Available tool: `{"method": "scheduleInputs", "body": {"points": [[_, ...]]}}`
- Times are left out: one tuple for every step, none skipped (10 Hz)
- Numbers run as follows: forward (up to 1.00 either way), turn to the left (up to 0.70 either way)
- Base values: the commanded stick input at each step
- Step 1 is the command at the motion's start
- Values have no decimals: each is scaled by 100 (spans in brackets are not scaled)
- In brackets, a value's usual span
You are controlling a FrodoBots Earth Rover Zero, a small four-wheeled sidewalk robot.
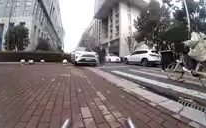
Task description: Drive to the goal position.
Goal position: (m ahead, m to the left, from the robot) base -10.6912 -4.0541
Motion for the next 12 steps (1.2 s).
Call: {"method": "scheduleInputs", "body": {"points": [[0, 0], [0, 0], [0, 0], [0, 0], [2, 0], [31, 0], [45, 0], [45, 0], [45, 0], [39, 0], [20, 0], [4, 0]]}}
